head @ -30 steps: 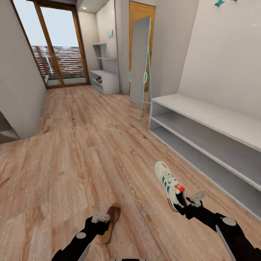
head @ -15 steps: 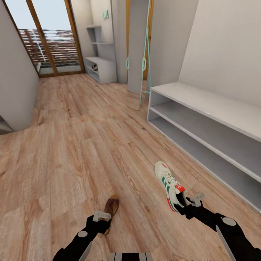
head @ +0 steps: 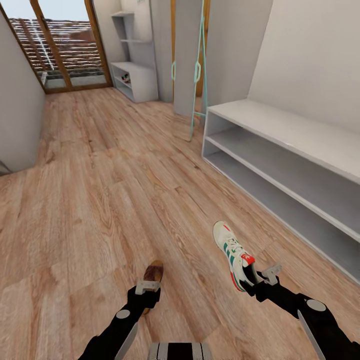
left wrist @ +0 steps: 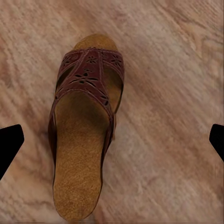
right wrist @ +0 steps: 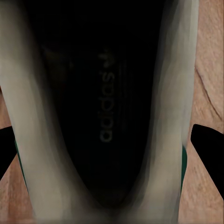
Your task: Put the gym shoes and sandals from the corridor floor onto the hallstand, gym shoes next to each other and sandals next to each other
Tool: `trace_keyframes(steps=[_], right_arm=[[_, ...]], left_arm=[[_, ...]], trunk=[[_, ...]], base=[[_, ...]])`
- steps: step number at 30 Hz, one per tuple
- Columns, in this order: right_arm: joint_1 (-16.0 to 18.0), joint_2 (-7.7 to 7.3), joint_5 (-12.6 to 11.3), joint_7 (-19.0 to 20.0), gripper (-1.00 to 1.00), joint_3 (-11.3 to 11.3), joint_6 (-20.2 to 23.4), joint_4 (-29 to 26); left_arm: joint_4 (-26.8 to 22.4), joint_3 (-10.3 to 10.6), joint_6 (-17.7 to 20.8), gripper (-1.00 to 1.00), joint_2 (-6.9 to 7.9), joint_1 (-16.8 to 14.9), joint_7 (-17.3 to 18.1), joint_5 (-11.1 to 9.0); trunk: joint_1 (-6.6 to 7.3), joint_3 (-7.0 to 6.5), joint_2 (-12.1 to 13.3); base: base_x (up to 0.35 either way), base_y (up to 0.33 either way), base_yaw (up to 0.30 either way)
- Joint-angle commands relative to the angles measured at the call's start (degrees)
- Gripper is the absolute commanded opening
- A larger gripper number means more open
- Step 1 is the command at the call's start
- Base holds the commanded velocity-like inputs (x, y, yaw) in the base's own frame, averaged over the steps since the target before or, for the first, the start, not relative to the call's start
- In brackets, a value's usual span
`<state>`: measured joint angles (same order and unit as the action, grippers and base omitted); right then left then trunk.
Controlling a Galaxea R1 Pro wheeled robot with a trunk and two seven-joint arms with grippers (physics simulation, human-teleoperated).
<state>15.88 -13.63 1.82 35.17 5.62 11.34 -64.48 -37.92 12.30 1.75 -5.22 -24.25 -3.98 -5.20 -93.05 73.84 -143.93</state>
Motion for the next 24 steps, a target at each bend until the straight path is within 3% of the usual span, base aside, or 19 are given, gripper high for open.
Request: trace_keyframes(steps=[1, 11, 19, 24], right_arm=[[0.0, 0.02, 0.1, 0.3, -1.0, 0.1, 0.3, -0.1], [0.0, 0.01, 0.1, 0.3, -1.0, 0.2, 0.4, -0.1], [0.0, 0.02, 0.1, 0.3, -1.0, 0.0, 0.4, -0.1], [0.0, 0.01, 0.1, 0.3, -1.0, 0.1, 0.4, -0.1]], left_arm=[[-0.1, 0.2, 0.2, 1.0, 0.07, 0.0, -0.4, -0.6], [-0.1, -4.4, 0.0, 1.0, 0.73, 0.4, -1.4, -0.3], [0.5, -5.2, -0.6, 1.0, 1.54, 0.5, -1.4, 0.0], [0.7, -5.3, -3.8, 1.0, 1.72, 0.5, -1.4, 0.2]], trunk=[[-0.01, 0.27, 0.0], [-0.27, 2.49, -0.2], [-0.48, 4.26, -0.3], [-0.6, 5.37, -0.3]], base=[[0.0, 0.0, 0.0], [0.0, 0.0, 0.0], [0.0, 0.0, 0.0], [0.0, 0.0, 0.0]])
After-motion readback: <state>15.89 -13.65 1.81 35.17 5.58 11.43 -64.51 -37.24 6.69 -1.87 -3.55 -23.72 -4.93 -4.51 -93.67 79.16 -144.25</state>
